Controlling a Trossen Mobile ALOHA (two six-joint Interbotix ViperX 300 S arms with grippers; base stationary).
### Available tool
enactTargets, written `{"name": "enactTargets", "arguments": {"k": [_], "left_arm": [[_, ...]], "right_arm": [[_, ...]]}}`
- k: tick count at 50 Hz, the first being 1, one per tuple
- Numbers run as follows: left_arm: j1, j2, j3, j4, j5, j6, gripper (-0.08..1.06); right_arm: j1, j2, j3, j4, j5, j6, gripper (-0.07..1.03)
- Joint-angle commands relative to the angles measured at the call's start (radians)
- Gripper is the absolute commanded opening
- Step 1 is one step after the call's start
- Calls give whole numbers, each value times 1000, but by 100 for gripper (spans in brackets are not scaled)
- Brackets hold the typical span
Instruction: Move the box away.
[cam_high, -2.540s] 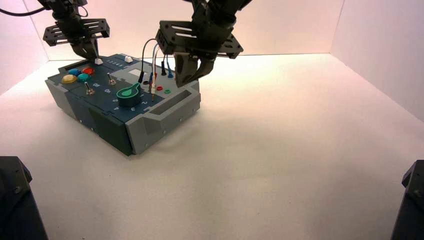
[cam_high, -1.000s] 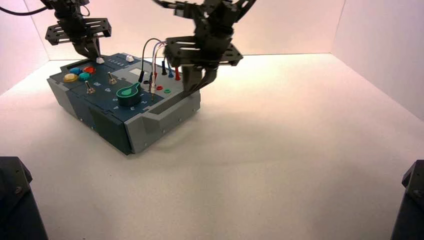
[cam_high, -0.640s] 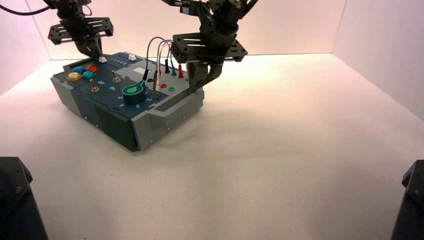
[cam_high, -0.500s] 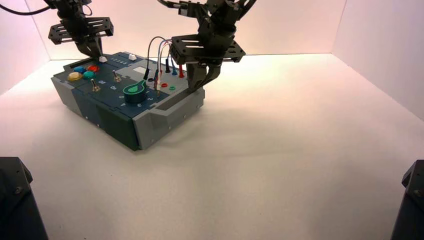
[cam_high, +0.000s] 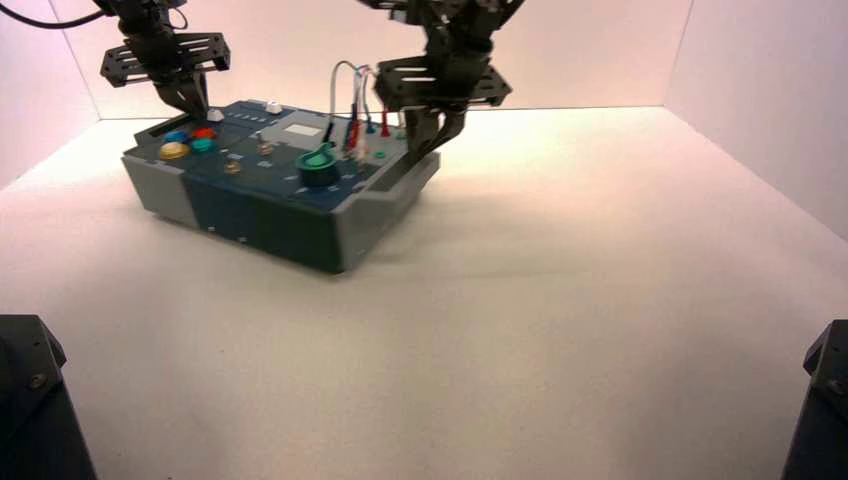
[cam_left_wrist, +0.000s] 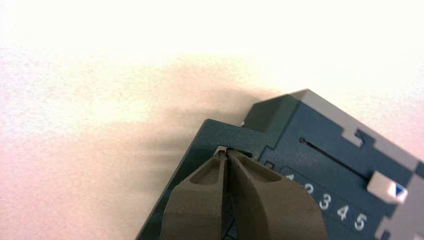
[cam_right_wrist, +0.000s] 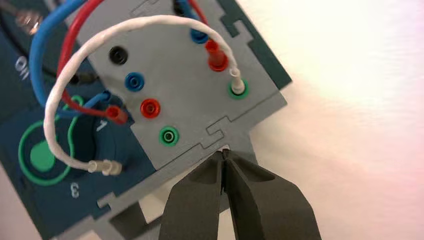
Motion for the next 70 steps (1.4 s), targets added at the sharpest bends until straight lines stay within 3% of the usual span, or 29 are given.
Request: {"name": "enactTargets", "arguments": {"k": [1,13,30,50,57,70], "left_arm": [[-11,-60,-11,-3,-5,6,-3],[-11,-63,-11,-3,-5,6,-3],[-11,-67,-6,-3,-5,6,-3],[-11,-74,2,-2,-5,6,-3],[-11,-71,3,-2,-5,6,-3],[-11,-54,9,-3,-14,5,-3]], "right_arm": [[-67,-12,-43,-23,-6,-2,-2],[-98,11,-112,-54,8,-2,-2],[-100,63,-206,-61,46,-2,-2],[-95,-17,-144,-54,46,3,-2],[-75,-80,-72,-41,40,5,-2],[-29,-112,-32,-25,48,12,-2]]}}
